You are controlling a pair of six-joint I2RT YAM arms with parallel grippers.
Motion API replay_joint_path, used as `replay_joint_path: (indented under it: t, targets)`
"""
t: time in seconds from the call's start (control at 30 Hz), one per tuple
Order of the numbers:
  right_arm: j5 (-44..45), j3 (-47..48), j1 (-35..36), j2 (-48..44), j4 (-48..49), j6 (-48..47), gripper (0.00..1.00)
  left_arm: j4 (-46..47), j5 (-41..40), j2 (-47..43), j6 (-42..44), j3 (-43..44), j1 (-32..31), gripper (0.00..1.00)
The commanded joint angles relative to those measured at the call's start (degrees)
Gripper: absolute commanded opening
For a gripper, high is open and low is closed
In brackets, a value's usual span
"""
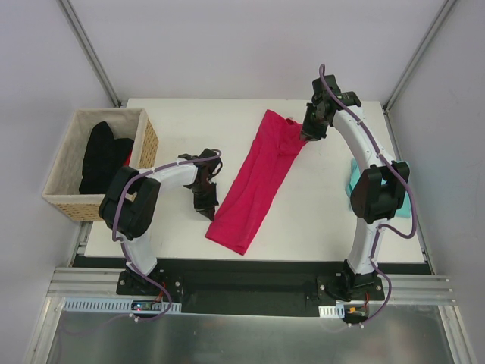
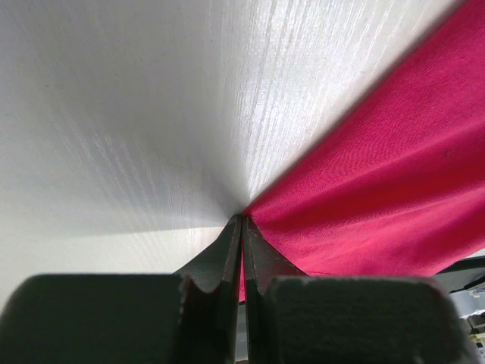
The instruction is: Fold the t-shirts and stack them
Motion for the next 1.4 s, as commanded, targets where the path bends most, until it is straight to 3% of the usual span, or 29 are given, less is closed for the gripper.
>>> replay_joint_path:
  t: [0.0,0.3,0.43,0.47,0.57,0.6,0.83,0.9,0.93,1.03,1.23,1.37]
  targets:
    - [-0.81,1.28,-0.46,-1.26,-0.92,0.06,0.24,-2.23,-3.33,-1.12,-0.16,-1.27,1.01,0.00]
    - [-0.81,1.46,-0.55,-0.99,-0.75,0.06,0.24,-2.50,-2.81,-0.50,0.10,-1.18,1.62,0.00]
    - [-0.37,1.20,-0.90,-0.99,-0.92,-0.12,0.24,-2.59,-3.07,-0.68,0.28,-0.74,1.62,0.19]
    - [-0.28,1.11,-0.81,-0.99,-0.93,-0.38,0.25,-2.59,-3.07,-0.85,0.37,-0.74,1.62,0.33]
    - [0.42,1.11,-1.51,-0.90,-0.84,-0.73,0.25,-2.76,-3.24,-1.29,0.54,-0.56,1.62,0.59]
    - [0.51,1.37,-2.04,-0.64,-0.75,-0.91,0.25,-2.76,-3.25,-1.47,0.54,-0.56,1.62,0.61]
    - [-0.28,4.10,-3.97,3.13,-1.54,-2.05,0.23,-2.76,-3.77,-3.57,1.16,0.84,1.62,0.64]
    - [-0.72,4.10,-3.97,3.66,-1.54,-2.14,0.18,-2.68,-3.86,-4.02,1.16,1.11,1.71,0.65]
    - [-1.24,3.58,-3.97,3.67,-1.28,-1.97,0.10,-2.76,-4.12,-4.80,1.07,1.37,1.62,0.64]
    - [-2.30,-0.01,-3.89,1.66,0.55,-1.70,0.04,-2.50,-5.09,-7.26,1.24,2.07,1.62,0.65]
    - [-0.55,-9.07,-2.40,-4.15,4.78,-0.12,0.05,-1.71,-4.92,-11.66,2.56,4.70,1.62,0.66]
    - [-0.19,-14.53,0.93,-7.40,6.54,1.81,0.12,-1.80,-3.16,-14.03,3.09,6.29,1.62,0.66]
